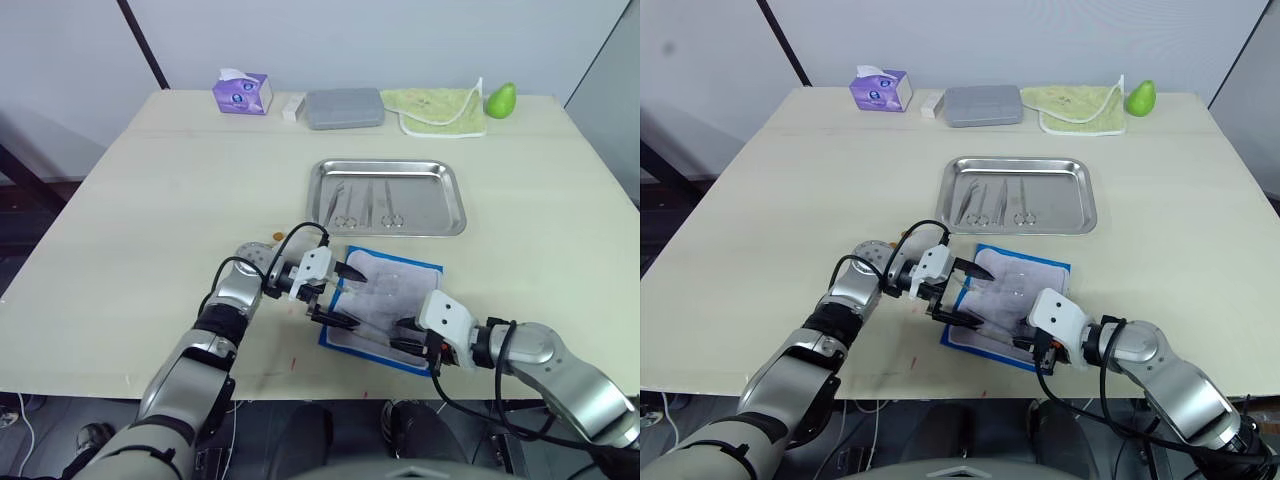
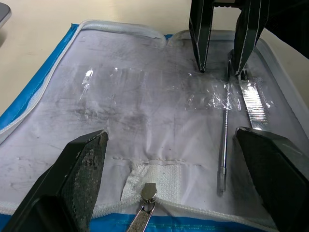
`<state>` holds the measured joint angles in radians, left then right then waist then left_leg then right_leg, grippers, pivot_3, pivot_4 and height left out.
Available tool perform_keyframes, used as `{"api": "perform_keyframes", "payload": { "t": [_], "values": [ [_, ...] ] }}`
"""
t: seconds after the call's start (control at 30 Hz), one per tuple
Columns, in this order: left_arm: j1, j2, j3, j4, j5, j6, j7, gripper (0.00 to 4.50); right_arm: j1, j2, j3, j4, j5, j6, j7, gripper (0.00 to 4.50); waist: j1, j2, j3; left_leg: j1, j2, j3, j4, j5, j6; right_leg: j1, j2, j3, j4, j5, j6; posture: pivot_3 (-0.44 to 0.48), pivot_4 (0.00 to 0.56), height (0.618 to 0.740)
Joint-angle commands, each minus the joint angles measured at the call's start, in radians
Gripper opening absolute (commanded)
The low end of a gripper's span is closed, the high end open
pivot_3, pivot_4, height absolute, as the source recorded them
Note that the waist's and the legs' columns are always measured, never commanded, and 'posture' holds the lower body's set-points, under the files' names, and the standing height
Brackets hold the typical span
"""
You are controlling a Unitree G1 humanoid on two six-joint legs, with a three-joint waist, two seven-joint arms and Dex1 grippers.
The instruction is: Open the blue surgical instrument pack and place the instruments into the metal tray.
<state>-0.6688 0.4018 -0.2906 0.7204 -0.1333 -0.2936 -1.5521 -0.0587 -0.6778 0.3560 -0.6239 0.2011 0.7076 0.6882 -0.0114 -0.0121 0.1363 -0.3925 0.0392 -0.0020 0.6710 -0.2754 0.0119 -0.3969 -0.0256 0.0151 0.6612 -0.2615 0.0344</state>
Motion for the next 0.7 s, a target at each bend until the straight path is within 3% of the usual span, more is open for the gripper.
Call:
{"api": "perform_keyframes", "payload": {
  "t": [0.03,0.63,0.7],
  "values": [
    [0.019,0.018,-0.027,0.011,0.044,0.023,-0.011,4.5,0.0,-0.004,0.004,-0.003,-0.018,-0.002,-0.008,1.35,0.0,0.0,0.0,0.0,0.0,0.0,0.0,0.0,0.0,0.0,0.0,0.0,0.0,0.0,0.0,0.0,0.15,0.736],
    [0.038,0.024,-0.026,-0.008,0.047,0.03,-0.004,4.5,0.011,0.023,0.097,0.055,-0.063,0.089,-0.028,1.35,-0.004,-0.003,-0.003,0.002,0.001,0.0,0.0,0.0,0.0,0.001,0.001,0.001,0.0,0.0,-0.001,0.0,0.15,0.736],
    [0.039,0.024,-0.026,-0.008,0.046,0.031,-0.004,4.5,0.012,0.024,0.106,0.065,-0.069,0.118,-0.036,0.7,-0.004,-0.005,-0.004,0.002,0.001,0.0,0.0,0.0,0.0,0.001,0.001,0.001,0.001,0.0,-0.001,0.0,0.15,0.736]
  ]
}}
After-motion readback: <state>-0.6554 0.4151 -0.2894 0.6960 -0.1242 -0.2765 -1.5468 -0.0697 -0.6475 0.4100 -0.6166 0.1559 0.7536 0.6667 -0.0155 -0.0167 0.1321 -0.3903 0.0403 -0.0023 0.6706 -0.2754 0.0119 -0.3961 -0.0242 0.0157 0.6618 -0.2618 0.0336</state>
